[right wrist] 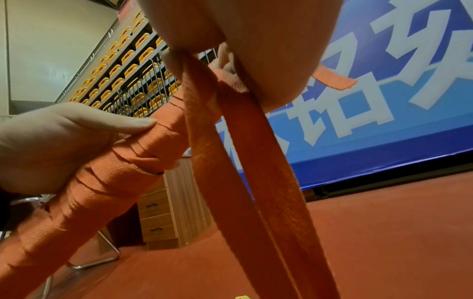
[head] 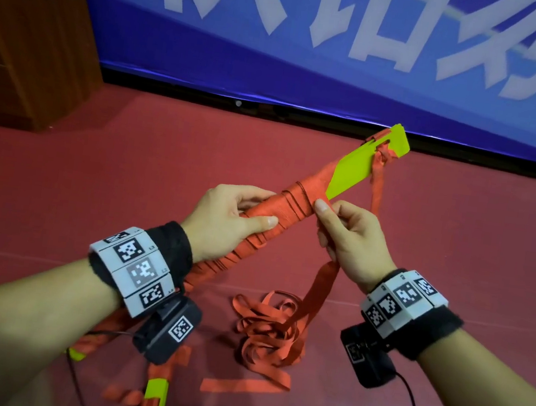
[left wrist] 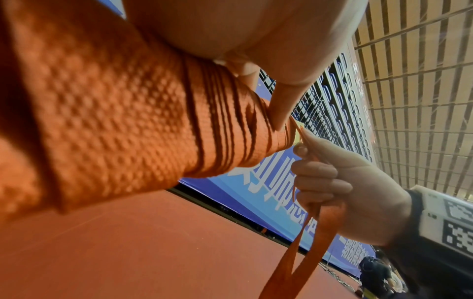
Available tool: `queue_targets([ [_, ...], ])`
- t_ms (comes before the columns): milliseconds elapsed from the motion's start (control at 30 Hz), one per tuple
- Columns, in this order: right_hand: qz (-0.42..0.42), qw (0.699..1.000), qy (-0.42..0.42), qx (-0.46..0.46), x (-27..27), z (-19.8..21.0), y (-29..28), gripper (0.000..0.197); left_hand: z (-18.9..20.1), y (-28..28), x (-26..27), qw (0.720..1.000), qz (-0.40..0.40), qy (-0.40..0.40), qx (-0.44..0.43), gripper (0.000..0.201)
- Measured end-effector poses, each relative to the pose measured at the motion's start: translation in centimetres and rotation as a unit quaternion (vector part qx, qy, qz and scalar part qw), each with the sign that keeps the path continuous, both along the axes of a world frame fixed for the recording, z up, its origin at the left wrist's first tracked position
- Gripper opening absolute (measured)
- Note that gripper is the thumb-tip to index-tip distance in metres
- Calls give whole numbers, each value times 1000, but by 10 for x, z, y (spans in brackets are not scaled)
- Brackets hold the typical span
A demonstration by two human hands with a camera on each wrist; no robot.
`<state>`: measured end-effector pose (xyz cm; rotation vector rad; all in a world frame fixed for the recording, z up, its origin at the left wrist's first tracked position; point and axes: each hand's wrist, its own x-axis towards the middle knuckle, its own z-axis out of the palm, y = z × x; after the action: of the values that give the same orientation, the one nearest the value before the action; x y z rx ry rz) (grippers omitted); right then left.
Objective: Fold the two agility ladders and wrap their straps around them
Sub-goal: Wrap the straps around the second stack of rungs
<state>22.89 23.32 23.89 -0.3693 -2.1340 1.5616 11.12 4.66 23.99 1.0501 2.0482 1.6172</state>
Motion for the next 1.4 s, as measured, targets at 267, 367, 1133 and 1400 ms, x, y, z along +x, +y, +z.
queue_targets([
  [267,-47,998,-3,45,-1,-2,6,40,2,-1,2,998,-43,-50,16,29],
  [367,-29,999,-13,41,-2,-2,7,48,2,0,1,994,-67,-80,20,30],
  [1133,-65,997,-17,-46,-7,-3,-10,50,-14,8,17,917,99,357,-148,51],
  [1400,37,999,-16,-12,2,-3,-6,30,-7,3,10,925,125,341,-109,43],
])
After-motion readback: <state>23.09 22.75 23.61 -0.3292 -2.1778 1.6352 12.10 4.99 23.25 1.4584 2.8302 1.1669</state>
